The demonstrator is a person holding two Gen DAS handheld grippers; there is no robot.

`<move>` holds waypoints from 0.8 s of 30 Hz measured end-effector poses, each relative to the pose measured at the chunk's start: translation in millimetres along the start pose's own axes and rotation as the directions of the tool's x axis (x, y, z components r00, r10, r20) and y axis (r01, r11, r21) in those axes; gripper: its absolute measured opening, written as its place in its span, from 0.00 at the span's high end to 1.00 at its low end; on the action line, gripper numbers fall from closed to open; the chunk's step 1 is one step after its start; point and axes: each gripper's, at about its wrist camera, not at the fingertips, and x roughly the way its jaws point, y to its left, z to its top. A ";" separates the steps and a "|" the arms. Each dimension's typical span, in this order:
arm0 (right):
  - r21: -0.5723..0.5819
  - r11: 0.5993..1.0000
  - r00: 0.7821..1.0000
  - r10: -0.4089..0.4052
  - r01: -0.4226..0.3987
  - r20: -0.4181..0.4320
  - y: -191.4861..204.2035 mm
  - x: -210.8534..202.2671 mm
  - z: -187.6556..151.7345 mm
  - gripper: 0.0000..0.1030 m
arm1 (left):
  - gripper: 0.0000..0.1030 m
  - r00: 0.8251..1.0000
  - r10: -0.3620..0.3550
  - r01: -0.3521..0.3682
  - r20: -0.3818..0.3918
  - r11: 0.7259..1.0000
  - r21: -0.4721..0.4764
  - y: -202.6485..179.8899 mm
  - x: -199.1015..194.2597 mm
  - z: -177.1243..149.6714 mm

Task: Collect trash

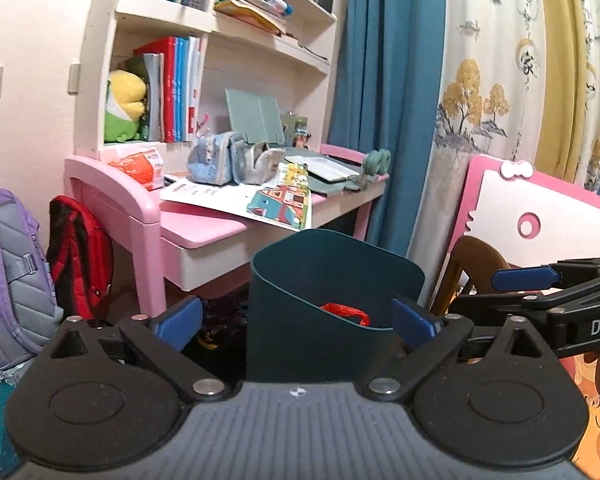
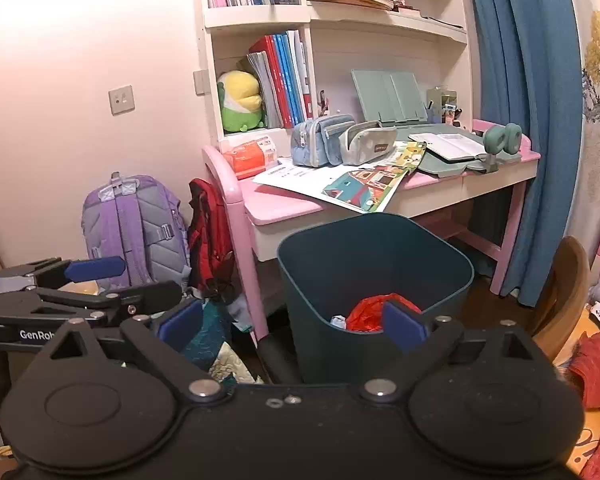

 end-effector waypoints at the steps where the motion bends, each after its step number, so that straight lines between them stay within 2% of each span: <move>1: 0.002 1.000 1.000 0.002 -0.002 0.003 0.5 -1.4 0.6 0.05 | 0.02 1.000 -0.002 0.002 -0.002 1.000 -0.006 1.7 -1.5 0.3; 5: 0.012 1.000 1.000 0.004 -0.004 0.017 1.0 -10.2 1.0 0.02 | 0.01 1.000 0.010 -0.010 -0.017 0.999 -0.033 5.9 -6.4 2.0; 24: 0.050 0.998 0.998 -0.031 0.028 0.051 -14.6 -40.0 -1.2 0.00 | 0.01 0.997 -0.078 0.078 -0.002 0.997 -0.016 -13.3 -14.6 11.0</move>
